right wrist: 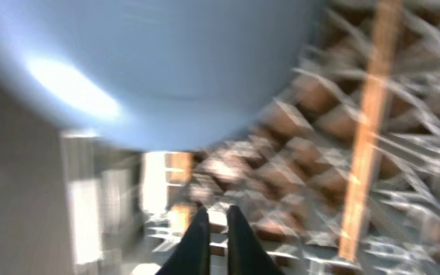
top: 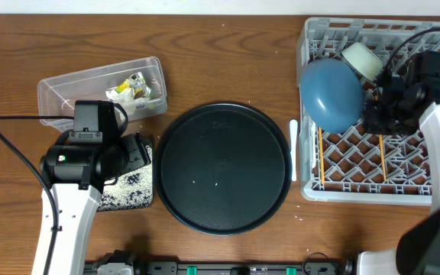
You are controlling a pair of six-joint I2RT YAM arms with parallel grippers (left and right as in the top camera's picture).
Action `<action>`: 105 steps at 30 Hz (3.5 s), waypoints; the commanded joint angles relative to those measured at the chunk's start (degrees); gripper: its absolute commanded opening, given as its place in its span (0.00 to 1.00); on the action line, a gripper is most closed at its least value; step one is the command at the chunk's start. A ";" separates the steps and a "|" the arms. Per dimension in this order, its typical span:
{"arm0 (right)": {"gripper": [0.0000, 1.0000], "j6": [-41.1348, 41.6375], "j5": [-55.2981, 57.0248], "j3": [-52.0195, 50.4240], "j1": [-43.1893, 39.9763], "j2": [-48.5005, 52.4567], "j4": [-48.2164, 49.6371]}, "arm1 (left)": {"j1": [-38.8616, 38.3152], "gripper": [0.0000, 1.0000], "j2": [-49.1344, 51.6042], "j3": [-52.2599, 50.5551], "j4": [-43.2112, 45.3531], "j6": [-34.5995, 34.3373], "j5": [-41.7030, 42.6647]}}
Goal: Sort waste into correct bins and load items into the dishwasher rack
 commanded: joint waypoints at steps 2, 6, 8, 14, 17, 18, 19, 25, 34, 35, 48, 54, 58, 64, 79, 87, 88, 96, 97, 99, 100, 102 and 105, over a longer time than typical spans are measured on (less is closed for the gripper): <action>0.02 -0.33 -10.29 1.42 7.74 -2.80 -0.76 | 0.31 0.68 0.13 0.96 0.00 -1.03 -0.09; 0.02 -0.07 -9.35 -0.02 15.39 -2.03 -0.04 | 0.31 0.68 0.50 0.96 -0.13 -1.03 -0.09; 0.01 2.97 -4.85 -0.68 18.51 -1.18 0.48 | 0.31 0.68 0.63 0.96 -0.42 -1.01 -0.09; 0.01 6.19 0.28 -3.45 23.65 2.10 3.08 | 0.31 0.68 0.74 0.96 -0.68 -1.01 -0.09; 0.01 7.50 2.43 -4.55 23.89 3.67 3.58 | 0.31 0.68 0.72 0.96 -0.70 -1.01 -0.09; 0.01 7.69 3.28 -4.85 23.87 4.31 3.74 | 0.31 0.68 0.72 0.96 -0.70 -1.01 -0.09; 0.01 7.67 4.24 -5.20 23.85 4.76 3.98 | 0.31 0.68 0.72 0.96 -0.68 -1.01 -0.11; 0.01 10.36 16.61 -8.98 23.50 6.14 4.98 | 0.31 0.68 0.72 0.96 -0.70 -1.01 -0.11; 0.01 17.09 34.60 -9.25 20.55 6.14 4.35 | 0.31 0.68 0.72 0.96 -0.70 -0.98 -0.09; 0.01 17.05 34.88 -9.22 19.93 6.14 4.55 | 0.31 0.68 0.72 0.96 -0.70 -1.01 -0.09; 0.01 16.00 25.31 -9.22 17.33 6.14 5.33 | 0.31 0.68 0.72 0.96 -0.68 -1.01 -0.09; 0.06 23.87 15.61 -9.22 23.80 6.10 5.95 | 0.31 0.68 0.72 0.96 -0.70 -1.01 -0.09; 0.30 34.14 15.61 -9.25 28.22 6.12 6.56 | 0.31 0.68 0.72 0.96 -0.72 -1.01 -0.09; 0.35 43.82 18.80 -11.13 32.65 6.16 10.12 | 0.31 0.68 0.72 0.96 -0.72 -0.98 -0.09; 0.13 47.08 22.08 -22.71 33.07 6.16 14.80 | 0.31 0.68 0.72 0.96 -1.07 -0.98 -0.11; 0.15 44.41 18.62 -26.43 36.68 6.16 22.01 | 0.31 0.68 0.74 0.96 -1.07 -0.98 -0.11; 0.16 44.41 18.62 -26.58 37.38 6.16 22.64 | 0.31 0.68 0.72 0.96 -1.07 -0.98 -0.11; 0.18 44.46 19.21 -26.64 41.64 6.16 25.18 | 0.31 0.68 0.72 0.96 -1.09 -0.98 -0.11; 0.18 44.46 19.58 -26.62 41.59 6.16 25.35 | 0.31 0.68 0.72 0.96 -1.09 -0.98 -0.11; 0.19 44.48 21.92 -26.51 41.05 6.16 25.46 | 0.31 0.68 0.72 0.96 -1.09 -0.98 -0.11; 0.21 44.46 23.32 -26.38 40.68 6.16 25.55 | 0.31 0.68 0.72 0.96 -1.09 -0.98 -0.11; 0.26 44.44 25.83 -25.79 39.43 6.16 25.88 | 0.31 0.68 0.72 0.96 -1.09 -0.96 -0.11; 0.35 42.84 27.23 -24.37 36.72 6.16 27.32 | 0.31 0.68 0.72 0.96 -1.09 -0.98 -0.11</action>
